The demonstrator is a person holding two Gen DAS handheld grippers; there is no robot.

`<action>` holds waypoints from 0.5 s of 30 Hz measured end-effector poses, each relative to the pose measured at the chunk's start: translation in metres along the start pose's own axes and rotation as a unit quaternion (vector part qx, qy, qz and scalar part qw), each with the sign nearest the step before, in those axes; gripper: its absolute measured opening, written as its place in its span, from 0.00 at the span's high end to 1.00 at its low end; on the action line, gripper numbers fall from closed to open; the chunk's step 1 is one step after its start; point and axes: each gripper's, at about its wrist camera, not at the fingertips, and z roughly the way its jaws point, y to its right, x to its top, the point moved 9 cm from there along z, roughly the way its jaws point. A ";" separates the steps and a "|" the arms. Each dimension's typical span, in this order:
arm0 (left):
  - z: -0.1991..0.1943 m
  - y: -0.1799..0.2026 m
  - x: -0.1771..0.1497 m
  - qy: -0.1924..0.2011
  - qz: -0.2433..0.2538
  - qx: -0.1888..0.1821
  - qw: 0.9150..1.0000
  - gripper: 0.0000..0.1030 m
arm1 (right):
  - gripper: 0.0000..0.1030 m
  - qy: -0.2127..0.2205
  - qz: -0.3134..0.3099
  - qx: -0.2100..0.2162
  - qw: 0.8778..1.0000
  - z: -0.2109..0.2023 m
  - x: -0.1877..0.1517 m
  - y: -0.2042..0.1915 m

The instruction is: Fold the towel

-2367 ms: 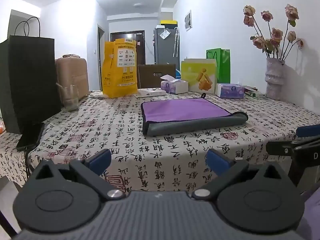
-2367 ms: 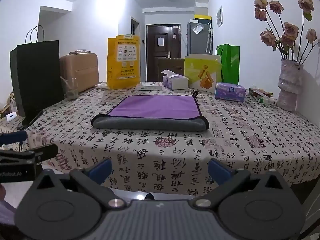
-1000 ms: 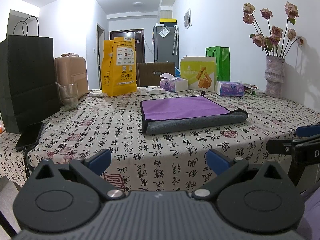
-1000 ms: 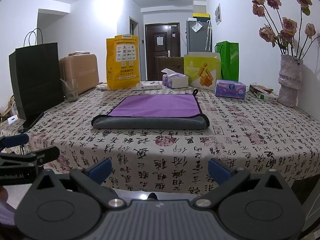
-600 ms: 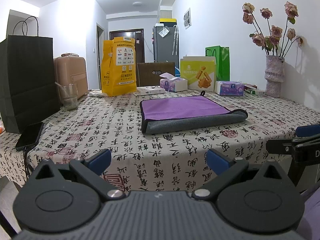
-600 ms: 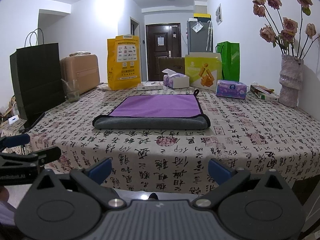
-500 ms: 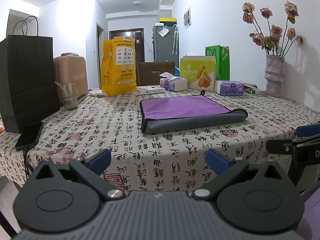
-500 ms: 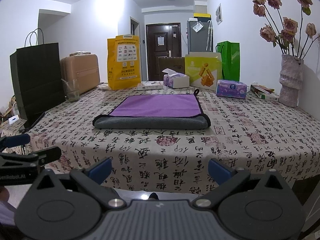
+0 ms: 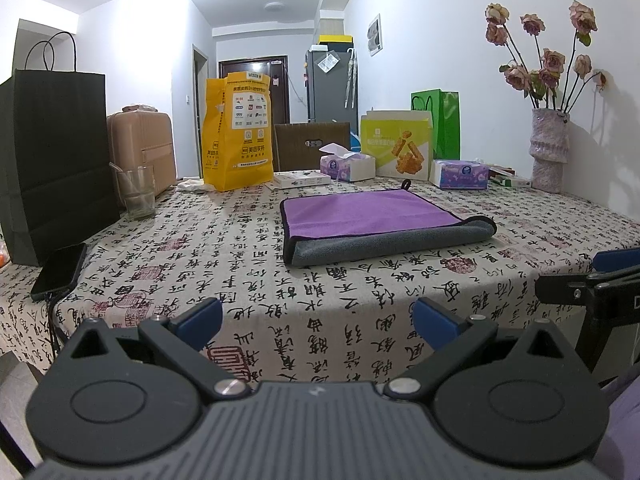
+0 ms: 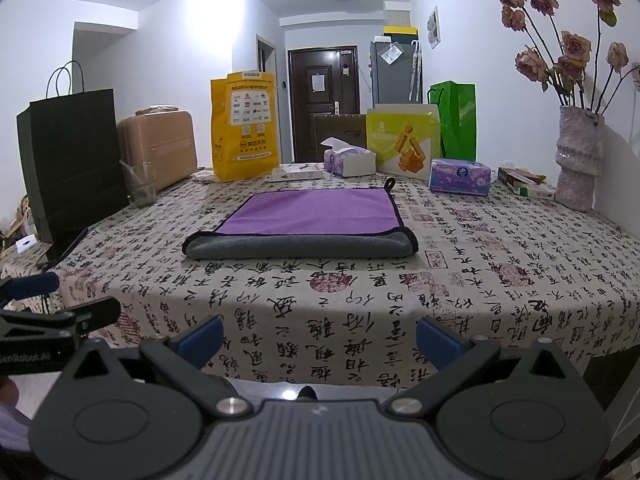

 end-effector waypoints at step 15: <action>0.006 -0.008 0.005 0.002 -0.006 0.017 1.000 0.00 | 0.00 0.015 0.000 0.000 1.000 -0.001 0.002 0.003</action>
